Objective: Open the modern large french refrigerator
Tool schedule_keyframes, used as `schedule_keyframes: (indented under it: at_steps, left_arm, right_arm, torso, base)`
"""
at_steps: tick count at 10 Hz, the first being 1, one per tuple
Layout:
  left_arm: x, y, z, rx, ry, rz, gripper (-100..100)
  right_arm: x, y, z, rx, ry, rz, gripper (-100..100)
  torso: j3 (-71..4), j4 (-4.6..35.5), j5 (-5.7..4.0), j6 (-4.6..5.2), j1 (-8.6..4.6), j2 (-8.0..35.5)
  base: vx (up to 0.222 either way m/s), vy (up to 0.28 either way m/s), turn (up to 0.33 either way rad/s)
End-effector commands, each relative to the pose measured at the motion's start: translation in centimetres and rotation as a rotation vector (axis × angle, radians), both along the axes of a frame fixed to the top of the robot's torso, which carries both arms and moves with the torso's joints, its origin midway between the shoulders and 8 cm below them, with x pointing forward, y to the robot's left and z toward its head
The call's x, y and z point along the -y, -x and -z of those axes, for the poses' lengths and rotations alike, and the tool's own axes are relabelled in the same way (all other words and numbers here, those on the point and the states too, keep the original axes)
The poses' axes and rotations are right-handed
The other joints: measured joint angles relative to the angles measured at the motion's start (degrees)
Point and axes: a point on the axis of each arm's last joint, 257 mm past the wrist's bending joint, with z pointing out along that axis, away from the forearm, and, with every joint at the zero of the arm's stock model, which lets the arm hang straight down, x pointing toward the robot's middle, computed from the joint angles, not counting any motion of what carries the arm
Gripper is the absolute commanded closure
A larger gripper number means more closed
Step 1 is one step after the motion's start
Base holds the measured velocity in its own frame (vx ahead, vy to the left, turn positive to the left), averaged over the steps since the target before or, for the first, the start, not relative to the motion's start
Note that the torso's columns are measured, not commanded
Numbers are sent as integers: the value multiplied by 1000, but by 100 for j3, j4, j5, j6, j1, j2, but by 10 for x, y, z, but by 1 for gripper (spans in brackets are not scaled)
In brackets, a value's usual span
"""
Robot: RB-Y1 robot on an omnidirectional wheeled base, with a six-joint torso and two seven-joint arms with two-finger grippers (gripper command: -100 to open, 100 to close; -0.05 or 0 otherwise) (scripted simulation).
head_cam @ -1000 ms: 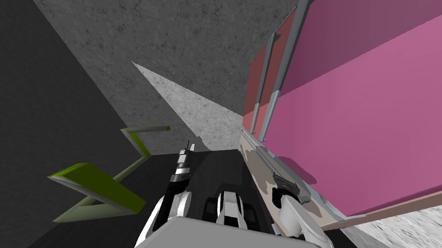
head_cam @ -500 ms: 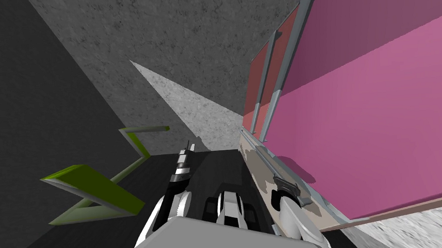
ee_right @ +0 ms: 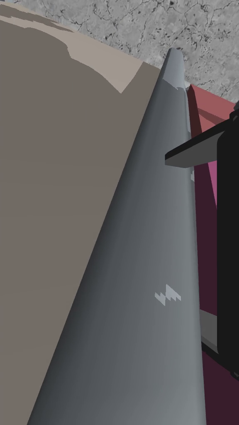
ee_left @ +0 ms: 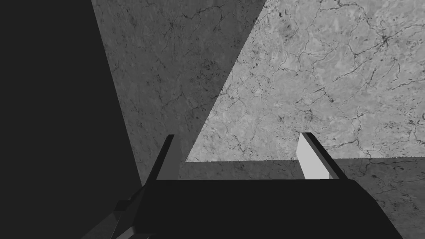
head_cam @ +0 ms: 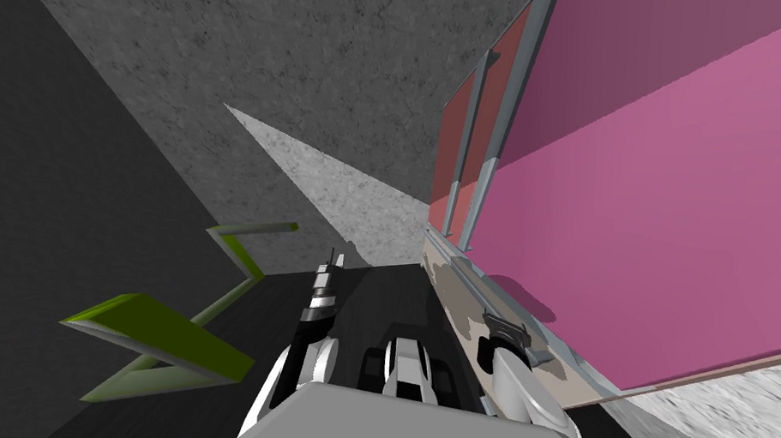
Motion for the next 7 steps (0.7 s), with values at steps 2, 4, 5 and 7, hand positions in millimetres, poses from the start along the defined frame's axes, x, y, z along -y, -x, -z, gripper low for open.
schedule_keyframes:
  at_steps: [2, 4, 5, 7]
  left_arm:
    - [0, 0, 0, 0, 0, 0, 0]
    - [0, 0, 0, 0, 0, 0, 0]
    - [0, 0, 0, 0, 0, 0, 0]
    - [0, 0, 0, 0, 0, 0, 0]
  right_arm:
    - [12, 27, 18, -69, 49, 26, -100]
    - [12, 27, 18, -69, 49, 26, -100]
    - [12, 27, 18, -69, 49, 26, -100]
    - [12, 27, 18, -69, 49, 26, -100]
  torso:
    - [-8, -7, 2, 5, 16, -2]
    - [-9, -21, -7, 7, 18, -8]
    - [-8, -17, -8, 7, 12, -9]
    - [-10, -14, -11, 2, 6, -14]
  base:
    - [5, -5, -27]
    - [-1, 3, 8]
    - [0, 0, 0]
    - [-2, 2, -3]
